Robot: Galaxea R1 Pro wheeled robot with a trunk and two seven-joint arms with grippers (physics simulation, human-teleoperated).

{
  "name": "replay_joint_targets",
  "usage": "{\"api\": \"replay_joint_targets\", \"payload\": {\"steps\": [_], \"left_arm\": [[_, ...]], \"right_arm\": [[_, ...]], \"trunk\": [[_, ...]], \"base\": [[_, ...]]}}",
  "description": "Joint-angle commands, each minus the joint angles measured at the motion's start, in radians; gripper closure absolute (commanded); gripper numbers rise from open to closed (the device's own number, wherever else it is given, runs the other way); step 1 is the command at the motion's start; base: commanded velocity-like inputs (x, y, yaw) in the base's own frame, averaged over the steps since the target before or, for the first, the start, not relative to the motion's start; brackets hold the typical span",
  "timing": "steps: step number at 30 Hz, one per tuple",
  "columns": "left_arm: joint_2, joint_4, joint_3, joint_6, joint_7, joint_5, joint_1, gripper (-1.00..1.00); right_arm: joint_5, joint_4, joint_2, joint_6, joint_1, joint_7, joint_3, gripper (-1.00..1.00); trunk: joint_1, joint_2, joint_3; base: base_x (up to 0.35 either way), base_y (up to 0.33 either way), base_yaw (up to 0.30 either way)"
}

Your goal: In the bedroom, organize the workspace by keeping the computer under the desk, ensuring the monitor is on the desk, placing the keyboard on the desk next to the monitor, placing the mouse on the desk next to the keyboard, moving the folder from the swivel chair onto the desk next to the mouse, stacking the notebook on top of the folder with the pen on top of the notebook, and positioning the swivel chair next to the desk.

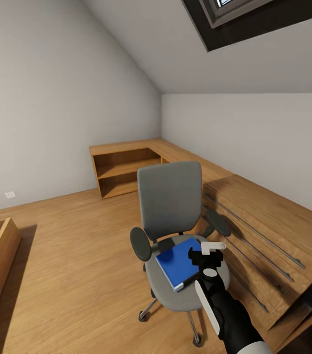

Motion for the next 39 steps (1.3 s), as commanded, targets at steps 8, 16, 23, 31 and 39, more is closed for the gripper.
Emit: {"api": "replay_joint_targets", "payload": {"steps": [8,16,23,31,39], "left_arm": [[-0.003,-0.025,-0.018,-0.125,0.002,0.006,-0.001,-1.0],[0.044,-0.437,0.012,0.201,0.033,0.008,-0.001,-1.0],[0.057,-0.88,0.136,0.628,0.078,0.024,-0.003,-1.0],[0.052,-1.148,0.211,0.896,0.082,0.122,-0.001,-1.0],[0.054,-1.136,0.221,0.91,0.082,0.126,-0.001,-1.0]], "right_arm": [[-0.001,0.016,-0.004,-0.007,-0.001,0.0,0.001,-1.0],[-0.006,0.356,-0.014,-0.063,-0.191,0.038,-0.004,-1.0],[-0.022,0.731,-0.046,-0.162,-0.485,0.187,-0.007,-1.0],[-0.138,1.0,-0.088,-0.394,-0.563,0.296,-0.028,-1.0],[-0.154,1.067,-0.088,-0.448,-0.563,0.331,-0.03,-1.0]], "trunk": [[0.0,-0.001,-0.001],[0.0,-0.001,-0.001],[0.0,-0.001,-0.001],[0.0,-0.001,-0.001],[0.0,-0.001,-0.001]], "base": [[0.0,0.0,0.002],[0.0,0.0,0.0],[0.0,0.0,0.0],[0.001,0.0,0.0],[0.212,0.011,0.0]]}}
